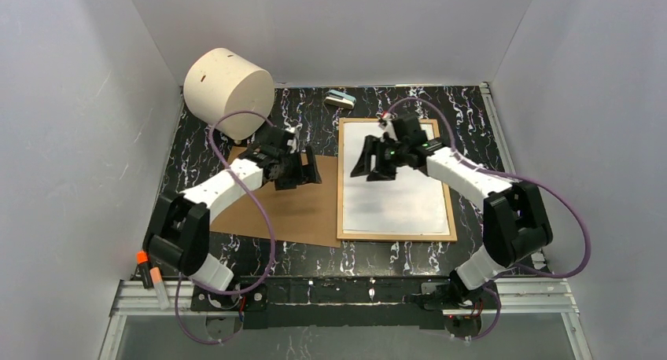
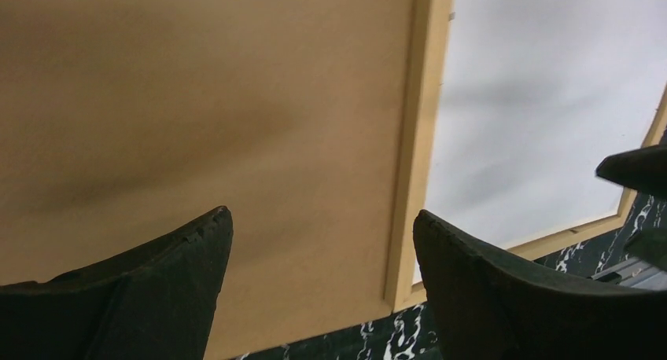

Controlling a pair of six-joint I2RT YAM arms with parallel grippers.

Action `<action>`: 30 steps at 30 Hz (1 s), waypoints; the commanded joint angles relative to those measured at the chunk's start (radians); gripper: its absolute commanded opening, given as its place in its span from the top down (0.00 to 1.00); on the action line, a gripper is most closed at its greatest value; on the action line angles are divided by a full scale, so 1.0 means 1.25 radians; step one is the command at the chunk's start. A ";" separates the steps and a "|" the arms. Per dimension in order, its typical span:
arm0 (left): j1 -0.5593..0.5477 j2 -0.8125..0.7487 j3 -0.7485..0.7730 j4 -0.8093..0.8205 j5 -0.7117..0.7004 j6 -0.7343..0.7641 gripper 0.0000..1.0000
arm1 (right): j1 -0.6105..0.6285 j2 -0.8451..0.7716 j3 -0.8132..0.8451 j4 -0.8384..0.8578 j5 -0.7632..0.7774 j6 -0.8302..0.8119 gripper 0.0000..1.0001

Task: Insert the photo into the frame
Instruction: Adjust the photo frame item at the center of the board.

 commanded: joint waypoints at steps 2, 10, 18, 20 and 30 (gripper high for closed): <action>0.047 -0.141 -0.118 -0.081 -0.077 -0.050 0.18 | 0.120 0.086 0.055 0.092 -0.006 0.071 0.31; 0.098 -0.266 -0.196 -0.237 -0.227 -0.149 0.16 | 0.214 0.369 0.390 0.059 0.110 0.011 0.30; 0.114 -0.340 -0.213 -0.363 -0.247 -0.188 0.07 | 0.215 0.641 0.706 -0.032 0.265 -0.092 0.28; 0.115 -0.350 -0.226 -0.367 -0.238 -0.195 0.05 | 0.215 0.673 0.735 -0.049 0.289 -0.123 0.27; 0.118 -0.359 -0.265 -0.369 -0.219 -0.208 0.05 | 0.214 0.672 0.693 -0.170 0.392 -0.215 0.23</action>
